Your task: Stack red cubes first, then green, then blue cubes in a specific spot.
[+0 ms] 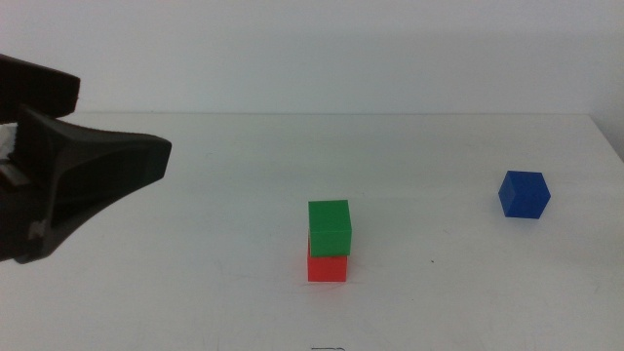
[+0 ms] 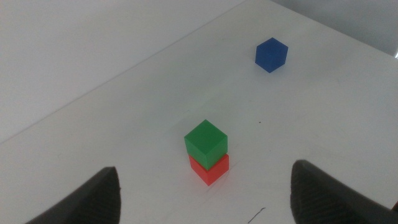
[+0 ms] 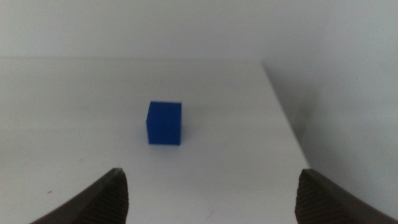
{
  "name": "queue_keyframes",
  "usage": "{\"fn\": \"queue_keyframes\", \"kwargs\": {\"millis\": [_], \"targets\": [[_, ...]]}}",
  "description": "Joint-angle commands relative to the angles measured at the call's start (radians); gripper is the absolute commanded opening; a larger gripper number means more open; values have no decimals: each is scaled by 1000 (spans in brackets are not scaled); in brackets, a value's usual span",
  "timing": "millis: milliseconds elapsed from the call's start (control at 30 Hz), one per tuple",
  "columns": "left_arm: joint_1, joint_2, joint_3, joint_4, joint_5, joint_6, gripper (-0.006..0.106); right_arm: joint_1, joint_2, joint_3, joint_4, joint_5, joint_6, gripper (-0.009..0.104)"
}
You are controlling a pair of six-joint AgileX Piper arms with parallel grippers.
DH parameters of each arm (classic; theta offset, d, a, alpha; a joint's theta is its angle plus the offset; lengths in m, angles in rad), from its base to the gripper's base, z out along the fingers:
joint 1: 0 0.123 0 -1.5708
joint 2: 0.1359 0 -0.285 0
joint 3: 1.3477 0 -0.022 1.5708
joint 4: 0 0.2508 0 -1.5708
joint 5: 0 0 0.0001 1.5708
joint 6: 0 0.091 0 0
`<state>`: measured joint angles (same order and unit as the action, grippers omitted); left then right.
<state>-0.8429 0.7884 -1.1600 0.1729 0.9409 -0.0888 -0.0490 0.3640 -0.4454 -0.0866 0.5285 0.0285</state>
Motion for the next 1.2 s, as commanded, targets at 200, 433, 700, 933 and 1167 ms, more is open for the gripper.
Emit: {"fn": "queue_keyframes", "kwargs": {"millis": [200, 433, 700, 933, 1167], "targets": [[-3, -4, -23, 10, -77, -15, 94, -5, 443, -344, 87, 288, 3, 91], [-3, -4, -23, 10, -77, -15, 94, -5, 746, -539, 96, 364, 98, 91], [-3, -4, -23, 10, -77, -15, 94, 36, 946, -605, 93, 286, 103, 91], [-3, -4, -23, 10, -77, -15, 94, 39, 1120, -827, 108, 362, 28, 91], [-3, -4, -23, 10, -77, -15, 94, 39, 1344, -1047, 163, 456, 18, 91]]}}
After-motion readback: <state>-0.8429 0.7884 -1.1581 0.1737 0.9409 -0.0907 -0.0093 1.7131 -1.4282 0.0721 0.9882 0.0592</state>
